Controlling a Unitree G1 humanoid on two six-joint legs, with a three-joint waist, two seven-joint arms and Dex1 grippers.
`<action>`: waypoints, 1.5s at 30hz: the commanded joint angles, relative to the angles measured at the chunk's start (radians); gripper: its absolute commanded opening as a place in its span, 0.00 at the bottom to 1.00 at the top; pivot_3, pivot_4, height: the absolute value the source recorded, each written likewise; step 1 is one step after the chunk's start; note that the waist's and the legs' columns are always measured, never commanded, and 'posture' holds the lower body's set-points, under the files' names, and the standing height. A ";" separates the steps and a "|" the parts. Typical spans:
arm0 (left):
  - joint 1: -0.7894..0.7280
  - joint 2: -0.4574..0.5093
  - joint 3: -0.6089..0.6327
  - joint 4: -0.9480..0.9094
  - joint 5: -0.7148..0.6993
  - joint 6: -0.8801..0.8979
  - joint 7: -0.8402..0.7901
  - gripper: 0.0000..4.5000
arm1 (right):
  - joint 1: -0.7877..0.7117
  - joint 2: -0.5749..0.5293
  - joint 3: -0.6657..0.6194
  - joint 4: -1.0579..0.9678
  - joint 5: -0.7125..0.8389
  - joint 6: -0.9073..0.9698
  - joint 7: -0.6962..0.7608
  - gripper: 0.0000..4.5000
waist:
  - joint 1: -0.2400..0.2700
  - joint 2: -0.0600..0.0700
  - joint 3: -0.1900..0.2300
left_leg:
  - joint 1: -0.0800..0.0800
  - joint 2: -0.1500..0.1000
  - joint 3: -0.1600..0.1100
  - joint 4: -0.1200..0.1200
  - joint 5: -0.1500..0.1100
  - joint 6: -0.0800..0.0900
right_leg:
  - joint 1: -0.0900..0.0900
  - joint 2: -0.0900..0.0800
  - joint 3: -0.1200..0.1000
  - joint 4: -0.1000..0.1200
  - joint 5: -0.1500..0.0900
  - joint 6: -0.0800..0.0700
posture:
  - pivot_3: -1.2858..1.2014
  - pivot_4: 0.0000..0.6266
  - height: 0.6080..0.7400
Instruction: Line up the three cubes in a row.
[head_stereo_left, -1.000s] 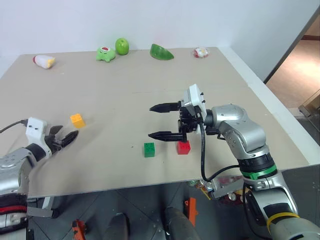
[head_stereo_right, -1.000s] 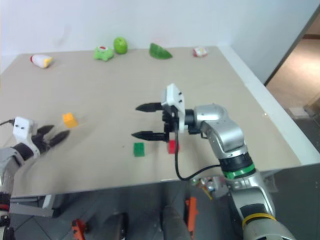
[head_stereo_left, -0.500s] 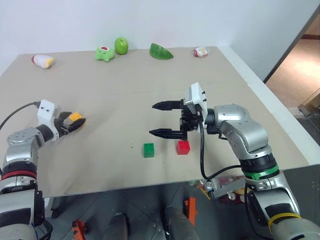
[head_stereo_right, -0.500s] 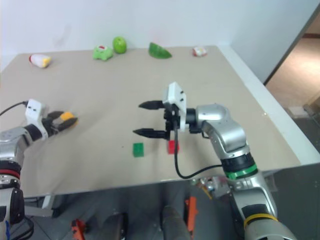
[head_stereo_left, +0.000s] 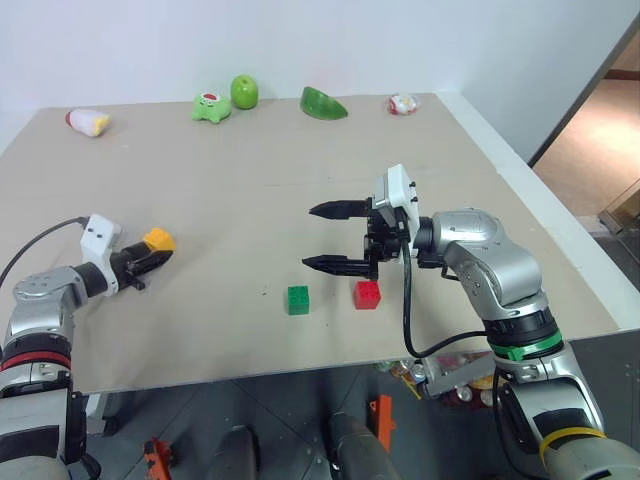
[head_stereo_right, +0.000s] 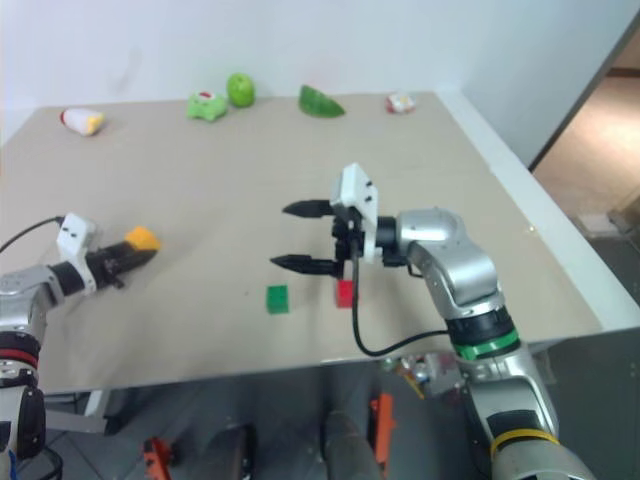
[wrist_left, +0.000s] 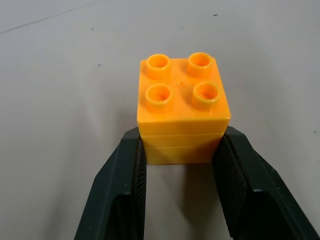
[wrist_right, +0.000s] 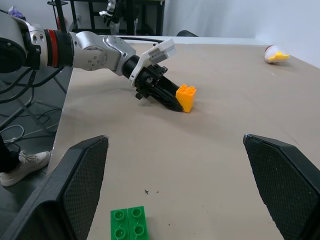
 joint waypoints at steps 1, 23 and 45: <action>-0.003 0.001 0.001 -0.055 -0.007 -0.014 0.013 0.29 | -0.017 -0.002 -0.022 -0.021 0.012 -0.016 0.011 1.00 | 0.000 0.000 0.000 | 0.000 0.000 0.000 0.000 0.000 0.000 | 0.000 0.000 0.000 0.000 0.000 0.000 | 0.52 0.24 0.95; 0.212 -0.009 -0.292 -0.786 -0.123 0.178 -0.334 0.29 | 0.003 -0.117 -0.092 0.012 0.016 -0.018 0.043 1.00 | -0.005 0.000 0.000 | 0.001 0.000 0.000 0.000 0.000 0.000 | 0.000 0.001 0.001 0.001 -0.001 -0.001 | 0.52 0.24 0.95; 0.245 0.053 -0.245 -0.606 -0.110 0.060 -0.365 0.29 | 0.015 -0.136 -0.110 -0.023 0.029 0.017 0.031 1.00 | -0.002 0.000 0.000 | 0.001 0.000 0.001 0.000 0.000 0.000 | -0.001 0.001 0.002 0.001 -0.004 -0.005 | 0.52 0.24 0.95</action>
